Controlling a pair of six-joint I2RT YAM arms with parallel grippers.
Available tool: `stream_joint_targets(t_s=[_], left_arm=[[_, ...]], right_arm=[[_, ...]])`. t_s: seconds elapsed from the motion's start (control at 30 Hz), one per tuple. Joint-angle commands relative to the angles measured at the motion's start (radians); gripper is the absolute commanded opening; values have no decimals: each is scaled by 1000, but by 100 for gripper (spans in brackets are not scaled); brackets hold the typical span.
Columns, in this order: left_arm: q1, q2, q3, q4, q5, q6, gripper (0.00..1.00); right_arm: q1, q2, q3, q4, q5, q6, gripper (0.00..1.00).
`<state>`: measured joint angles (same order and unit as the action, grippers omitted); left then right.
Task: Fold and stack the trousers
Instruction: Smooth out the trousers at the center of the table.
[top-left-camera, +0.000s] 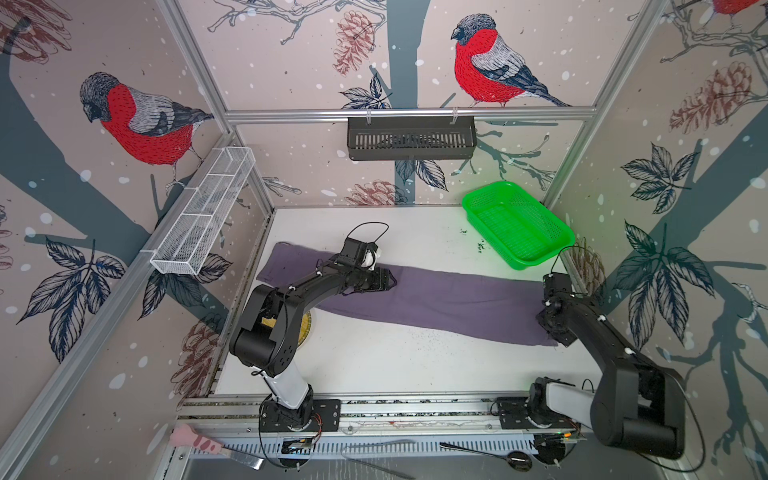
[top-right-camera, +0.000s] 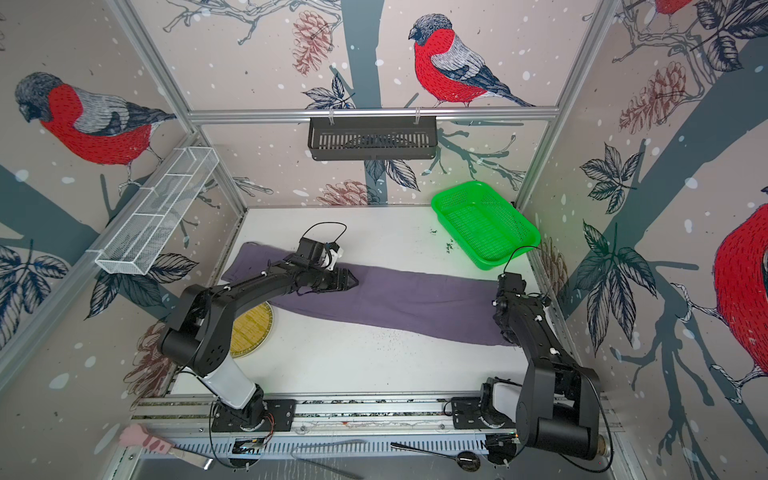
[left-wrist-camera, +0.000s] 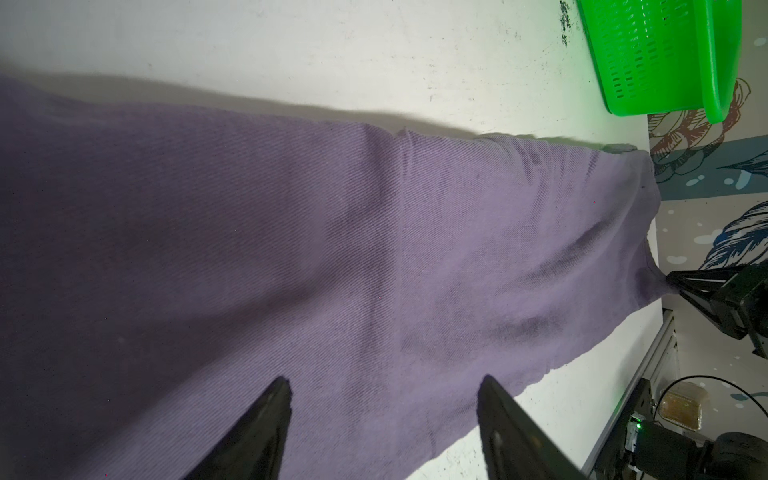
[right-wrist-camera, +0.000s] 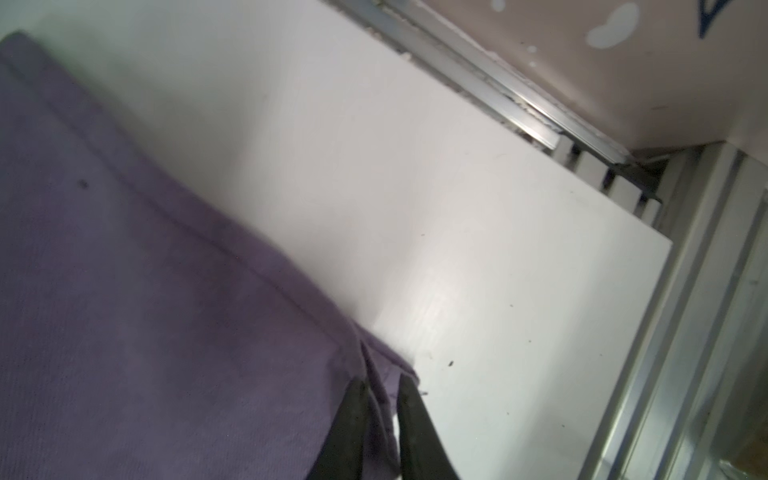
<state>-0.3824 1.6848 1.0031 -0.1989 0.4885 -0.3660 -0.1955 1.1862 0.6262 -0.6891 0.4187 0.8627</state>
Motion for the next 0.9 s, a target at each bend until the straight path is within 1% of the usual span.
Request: stream_joint_targets(t_s=[0.0,0.1,0.13,0.17,0.23,0.27,0.33,0.4,0.47,0.53,0.63,0.77,0.87], left_arm=[[2,-11,0,12,-10,16,71],[2,-21,0,5,-16,19,71],[3,-23,0,5,-18,18,71],[4,-27,0,4,-19,19,71],[7,-36,4,3,-19,19,72],[8,-42,7,3,-20,21,72],[10,-61,14,-1,-22,27,73],[20,-80,13,4,-10,30,73],[36,-92,11,12,12,26,74],[52,-108,5,26,47,19,75],[76,-145,-23,65,97,4,80],[106,-166,-49,101,154,-19,86],[112,-167,-58,115,172,-27,88]], right_arm=[[-31,-14,14,-34,44,19,31],[-59,-28,48,-34,34,-19,42],[-67,-34,58,-15,14,-59,45],[-75,-40,63,29,-31,-133,49],[-78,-25,67,109,-109,-235,60],[-78,-5,79,125,-127,-268,67],[-84,38,89,172,-142,-312,74],[-107,76,67,258,-226,-368,75],[-128,130,49,318,-254,-394,76],[-144,168,36,367,-310,-432,76],[-147,197,18,422,-369,-452,77],[-148,218,-13,462,-388,-458,78],[-150,228,-25,473,-411,-444,78]])
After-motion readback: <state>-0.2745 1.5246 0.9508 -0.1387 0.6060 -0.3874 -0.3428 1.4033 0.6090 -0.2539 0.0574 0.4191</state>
